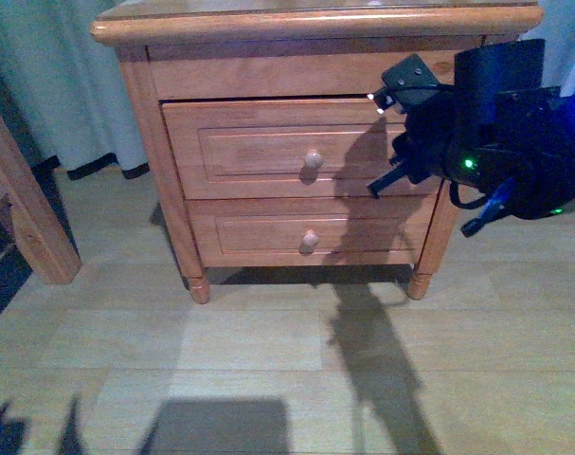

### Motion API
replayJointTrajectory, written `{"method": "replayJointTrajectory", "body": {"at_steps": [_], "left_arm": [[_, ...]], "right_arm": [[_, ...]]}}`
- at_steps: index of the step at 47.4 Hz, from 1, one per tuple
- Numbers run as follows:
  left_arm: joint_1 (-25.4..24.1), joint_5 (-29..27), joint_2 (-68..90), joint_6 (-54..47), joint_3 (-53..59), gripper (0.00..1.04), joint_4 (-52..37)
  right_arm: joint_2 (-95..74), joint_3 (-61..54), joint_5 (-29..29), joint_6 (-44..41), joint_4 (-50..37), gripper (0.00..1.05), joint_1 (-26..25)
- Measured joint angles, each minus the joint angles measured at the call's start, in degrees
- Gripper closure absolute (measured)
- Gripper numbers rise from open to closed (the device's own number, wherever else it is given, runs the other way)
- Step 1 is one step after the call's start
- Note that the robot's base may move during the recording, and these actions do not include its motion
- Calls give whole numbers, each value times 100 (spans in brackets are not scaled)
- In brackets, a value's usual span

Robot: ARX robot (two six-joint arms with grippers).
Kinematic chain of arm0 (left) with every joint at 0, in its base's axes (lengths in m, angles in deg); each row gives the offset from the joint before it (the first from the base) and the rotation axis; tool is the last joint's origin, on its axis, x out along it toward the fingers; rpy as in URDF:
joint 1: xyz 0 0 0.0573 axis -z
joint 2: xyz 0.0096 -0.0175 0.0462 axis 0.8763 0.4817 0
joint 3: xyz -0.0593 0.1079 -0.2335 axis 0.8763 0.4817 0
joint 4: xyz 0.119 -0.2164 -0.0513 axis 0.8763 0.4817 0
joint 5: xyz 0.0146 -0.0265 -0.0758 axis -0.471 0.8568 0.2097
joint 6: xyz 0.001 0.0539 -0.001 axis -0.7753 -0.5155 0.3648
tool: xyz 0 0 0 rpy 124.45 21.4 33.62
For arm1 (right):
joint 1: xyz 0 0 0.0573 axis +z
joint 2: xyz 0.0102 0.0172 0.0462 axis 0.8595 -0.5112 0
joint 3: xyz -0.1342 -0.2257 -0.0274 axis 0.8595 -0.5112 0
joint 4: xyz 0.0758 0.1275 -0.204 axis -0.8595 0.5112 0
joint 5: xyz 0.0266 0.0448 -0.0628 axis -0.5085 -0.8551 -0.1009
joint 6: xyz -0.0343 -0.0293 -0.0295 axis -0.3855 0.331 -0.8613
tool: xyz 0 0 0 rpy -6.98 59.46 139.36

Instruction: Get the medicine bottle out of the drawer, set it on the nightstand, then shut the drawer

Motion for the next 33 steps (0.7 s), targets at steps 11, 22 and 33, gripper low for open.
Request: {"method": "replayJointTrajectory", "body": {"at_steps": [11, 22, 33], "left_arm": [[0, 0, 0, 0, 0, 6, 0], [0, 0, 0, 0, 0, 6, 0], [0, 0, 0, 0, 0, 6, 0]], "right_arm": [[763, -1130, -50, 933, -59, 101, -79], [2369, -2205, -365, 2048, 361, 101, -98], [4704, -3091, -809, 3058, 1246, 101, -369]]}}
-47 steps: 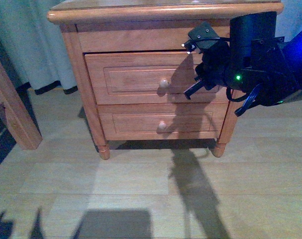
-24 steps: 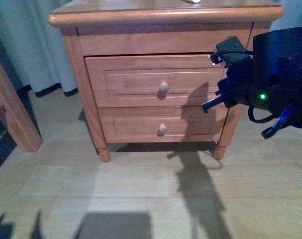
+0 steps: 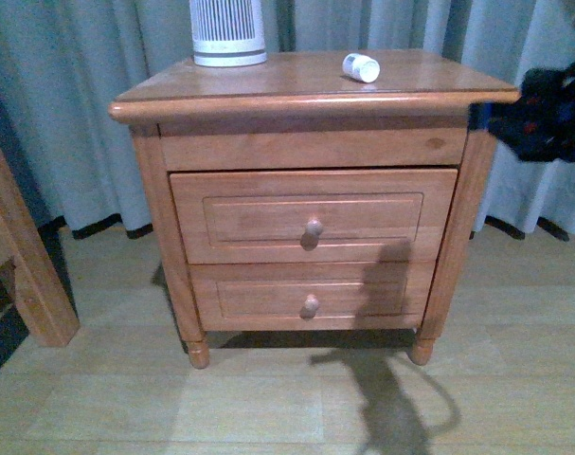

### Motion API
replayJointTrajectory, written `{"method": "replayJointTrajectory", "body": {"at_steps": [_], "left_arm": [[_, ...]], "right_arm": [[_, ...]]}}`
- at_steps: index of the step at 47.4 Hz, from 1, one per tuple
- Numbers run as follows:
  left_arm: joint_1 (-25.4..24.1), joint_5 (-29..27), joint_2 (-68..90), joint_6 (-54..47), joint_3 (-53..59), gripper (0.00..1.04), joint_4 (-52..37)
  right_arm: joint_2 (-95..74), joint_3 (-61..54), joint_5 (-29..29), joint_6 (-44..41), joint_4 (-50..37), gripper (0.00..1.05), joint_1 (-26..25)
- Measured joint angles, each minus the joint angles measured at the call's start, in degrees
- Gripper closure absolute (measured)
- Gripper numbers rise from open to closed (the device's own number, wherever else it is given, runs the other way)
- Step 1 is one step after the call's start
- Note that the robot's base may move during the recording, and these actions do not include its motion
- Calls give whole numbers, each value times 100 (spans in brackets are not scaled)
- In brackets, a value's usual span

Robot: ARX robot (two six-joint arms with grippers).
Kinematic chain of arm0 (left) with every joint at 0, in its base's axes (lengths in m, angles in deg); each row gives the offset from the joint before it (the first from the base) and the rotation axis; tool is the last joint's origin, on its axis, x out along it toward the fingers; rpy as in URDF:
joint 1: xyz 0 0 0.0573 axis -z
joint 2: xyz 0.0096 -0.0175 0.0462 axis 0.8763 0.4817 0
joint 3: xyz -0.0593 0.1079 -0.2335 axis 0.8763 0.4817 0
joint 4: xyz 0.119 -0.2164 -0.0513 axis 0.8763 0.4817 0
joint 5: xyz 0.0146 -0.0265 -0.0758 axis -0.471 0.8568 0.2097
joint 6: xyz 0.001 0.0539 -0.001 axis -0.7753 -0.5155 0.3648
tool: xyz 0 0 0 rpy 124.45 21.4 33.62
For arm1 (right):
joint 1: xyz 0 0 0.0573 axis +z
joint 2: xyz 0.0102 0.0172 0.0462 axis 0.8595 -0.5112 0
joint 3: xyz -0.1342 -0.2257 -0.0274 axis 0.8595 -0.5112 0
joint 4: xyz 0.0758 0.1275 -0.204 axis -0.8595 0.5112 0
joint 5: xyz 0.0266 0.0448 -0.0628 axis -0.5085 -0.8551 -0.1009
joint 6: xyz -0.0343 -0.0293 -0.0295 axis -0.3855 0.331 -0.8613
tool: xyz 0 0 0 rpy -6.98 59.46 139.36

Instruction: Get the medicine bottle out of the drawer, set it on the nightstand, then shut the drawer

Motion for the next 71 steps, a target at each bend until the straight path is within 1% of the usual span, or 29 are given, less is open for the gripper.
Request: {"method": "replayJointTrajectory", "body": {"at_steps": [3, 4, 6, 8, 11, 16, 17, 18, 20, 23, 32, 41, 61, 66, 71], "left_arm": [[0, 0, 0, 0, 0, 6, 0], [0, 0, 0, 0, 0, 6, 0], [0, 0, 0, 0, 0, 6, 0], [0, -2, 0, 0, 0, 6, 0], [0, 0, 0, 0, 0, 6, 0], [0, 0, 0, 0, 0, 6, 0], [0, 0, 0, 0, 0, 6, 0], [0, 0, 0, 0, 0, 6, 0], [0, 0, 0, 0, 0, 6, 0], [0, 0, 0, 0, 0, 6, 0], [0, 0, 0, 0, 0, 6, 0], [0, 0, 0, 0, 0, 6, 0], [0, 0, 0, 0, 0, 6, 0], [0, 0, 0, 0, 0, 6, 0], [0, -2, 0, 0, 0, 6, 0]], "right_arm": [[883, -310, -55, 68, 219, 100, -79], [1215, -459, -20, 55, 260, 96, -92], [1882, -944, 505, -223, -181, 102, -74], [2404, -1360, 680, -345, -446, 101, -81], [2900, -1838, 699, -450, -656, 101, -118], [3209, -2538, 658, -531, -828, 101, -192], [3248, -2647, 579, -546, -846, 101, -249], [3327, -2796, 372, -570, -868, 101, -345], [3523, -3034, 334, -579, -925, 101, -472], [3718, -3226, 348, -579, -962, 101, -542], [4325, -3816, 315, -584, -955, 101, -546], [5073, -4273, 315, -584, -662, 101, -546], [6253, -4664, 315, -584, 129, 101, -546], [6398, -4811, 319, -586, 28, 101, -546], [6787, -4811, 313, -586, 385, 101, -546]]}}
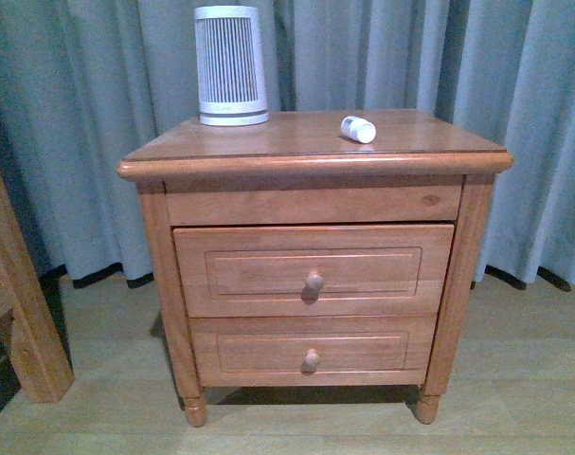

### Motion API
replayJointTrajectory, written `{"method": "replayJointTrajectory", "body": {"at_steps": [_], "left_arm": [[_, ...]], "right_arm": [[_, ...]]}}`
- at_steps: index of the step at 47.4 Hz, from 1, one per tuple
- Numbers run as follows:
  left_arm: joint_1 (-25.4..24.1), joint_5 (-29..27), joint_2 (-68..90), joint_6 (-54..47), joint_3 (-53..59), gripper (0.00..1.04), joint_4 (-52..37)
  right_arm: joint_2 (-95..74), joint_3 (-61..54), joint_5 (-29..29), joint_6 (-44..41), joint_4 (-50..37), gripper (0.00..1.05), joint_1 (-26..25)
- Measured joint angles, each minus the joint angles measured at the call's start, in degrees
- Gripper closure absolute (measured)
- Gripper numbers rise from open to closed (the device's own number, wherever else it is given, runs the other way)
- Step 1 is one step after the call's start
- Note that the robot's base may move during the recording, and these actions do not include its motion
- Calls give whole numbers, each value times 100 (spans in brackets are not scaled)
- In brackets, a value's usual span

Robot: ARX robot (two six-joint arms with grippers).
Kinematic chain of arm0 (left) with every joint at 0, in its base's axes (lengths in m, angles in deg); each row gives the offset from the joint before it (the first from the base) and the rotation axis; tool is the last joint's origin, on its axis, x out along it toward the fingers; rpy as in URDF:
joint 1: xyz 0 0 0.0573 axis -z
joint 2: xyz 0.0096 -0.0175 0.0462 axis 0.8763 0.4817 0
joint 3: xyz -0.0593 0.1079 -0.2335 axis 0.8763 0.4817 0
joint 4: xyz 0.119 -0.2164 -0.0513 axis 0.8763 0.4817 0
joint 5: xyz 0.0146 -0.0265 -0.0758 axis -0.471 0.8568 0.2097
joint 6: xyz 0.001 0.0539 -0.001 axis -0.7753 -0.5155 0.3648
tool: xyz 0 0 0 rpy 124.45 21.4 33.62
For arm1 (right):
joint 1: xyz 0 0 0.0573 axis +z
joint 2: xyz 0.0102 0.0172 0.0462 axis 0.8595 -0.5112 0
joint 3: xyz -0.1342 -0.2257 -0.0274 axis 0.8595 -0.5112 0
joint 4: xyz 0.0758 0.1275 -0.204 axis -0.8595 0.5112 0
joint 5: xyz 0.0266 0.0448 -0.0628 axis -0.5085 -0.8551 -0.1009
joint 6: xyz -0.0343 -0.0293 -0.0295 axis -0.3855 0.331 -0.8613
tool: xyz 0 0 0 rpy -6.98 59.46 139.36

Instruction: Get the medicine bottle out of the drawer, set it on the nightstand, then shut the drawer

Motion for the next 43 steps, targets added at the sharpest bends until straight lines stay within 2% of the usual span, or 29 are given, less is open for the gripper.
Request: {"method": "replayJointTrajectory", "body": {"at_steps": [12, 28, 32, 43], "left_arm": [[0, 2, 0, -2, 0, 6, 2], [0, 2, 0, -2, 0, 6, 2], [0, 0, 0, 0, 0, 6, 2], [0, 2, 0, -2, 0, 6, 2]], "right_arm": [[815, 0, 2, -2, 807, 101, 0], [1447, 0, 2, -2, 1440, 101, 0], [2223, 2, -2, -2, 2328, 101, 0], [2356, 2, 2, -2, 2376, 101, 0]]}}
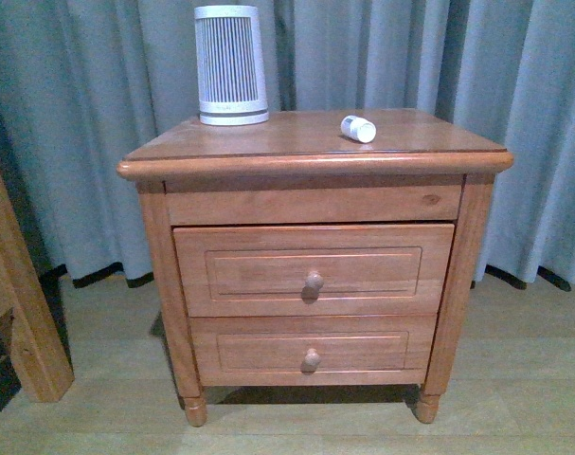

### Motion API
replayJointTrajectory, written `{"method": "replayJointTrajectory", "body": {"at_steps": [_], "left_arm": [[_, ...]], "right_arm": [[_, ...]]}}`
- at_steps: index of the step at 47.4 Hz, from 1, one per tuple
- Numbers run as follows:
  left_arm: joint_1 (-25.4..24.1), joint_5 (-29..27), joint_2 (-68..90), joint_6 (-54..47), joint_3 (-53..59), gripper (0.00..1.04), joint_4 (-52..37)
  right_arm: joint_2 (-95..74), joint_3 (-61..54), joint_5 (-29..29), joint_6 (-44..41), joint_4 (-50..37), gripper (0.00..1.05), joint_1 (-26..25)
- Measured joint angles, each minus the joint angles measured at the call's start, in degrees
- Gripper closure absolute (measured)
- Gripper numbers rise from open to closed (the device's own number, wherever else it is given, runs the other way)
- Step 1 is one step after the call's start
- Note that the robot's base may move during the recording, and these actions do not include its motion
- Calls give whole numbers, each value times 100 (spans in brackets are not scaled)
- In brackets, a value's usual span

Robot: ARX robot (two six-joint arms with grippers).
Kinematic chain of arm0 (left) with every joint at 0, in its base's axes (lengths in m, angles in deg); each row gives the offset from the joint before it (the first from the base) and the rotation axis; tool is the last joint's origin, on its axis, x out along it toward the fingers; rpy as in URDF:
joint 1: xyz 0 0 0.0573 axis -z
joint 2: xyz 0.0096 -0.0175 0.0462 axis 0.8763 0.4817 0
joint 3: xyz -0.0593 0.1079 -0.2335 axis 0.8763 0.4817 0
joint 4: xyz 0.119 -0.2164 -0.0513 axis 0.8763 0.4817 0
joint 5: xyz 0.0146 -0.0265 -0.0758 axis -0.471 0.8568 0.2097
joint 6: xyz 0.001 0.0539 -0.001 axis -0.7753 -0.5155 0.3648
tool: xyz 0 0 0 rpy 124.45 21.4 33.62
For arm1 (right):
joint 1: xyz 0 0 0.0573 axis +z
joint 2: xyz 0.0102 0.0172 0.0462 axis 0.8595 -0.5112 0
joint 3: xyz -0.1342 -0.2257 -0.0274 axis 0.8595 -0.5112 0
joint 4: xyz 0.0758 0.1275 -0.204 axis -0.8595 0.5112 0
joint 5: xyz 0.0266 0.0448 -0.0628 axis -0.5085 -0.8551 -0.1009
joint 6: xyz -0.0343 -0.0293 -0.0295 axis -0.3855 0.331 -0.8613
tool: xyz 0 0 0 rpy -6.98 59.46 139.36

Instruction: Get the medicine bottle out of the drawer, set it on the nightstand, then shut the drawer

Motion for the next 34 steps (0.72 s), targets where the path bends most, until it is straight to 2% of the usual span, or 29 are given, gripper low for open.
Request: {"method": "replayJointTrajectory", "body": {"at_steps": [3, 7, 12, 18, 25, 34], "left_arm": [[0, 0, 0, 2, 0, 6, 0], [0, 0, 0, 0, 0, 6, 0], [0, 0, 0, 2, 0, 6, 0], [0, 0, 0, 0, 0, 6, 0], [0, 0, 0, 0, 0, 6, 0], [0, 0, 0, 0, 0, 6, 0]], "right_arm": [[2, 0, 0, -13, 0, 101, 0], [2, 0, 0, -13, 2, 82, 0], [2, 0, 0, -13, 2, 65, 0], [2, 0, 0, -13, 2, 34, 0], [2, 0, 0, -11, 4, 6, 0], [2, 0, 0, -13, 4, 7, 0]]}}
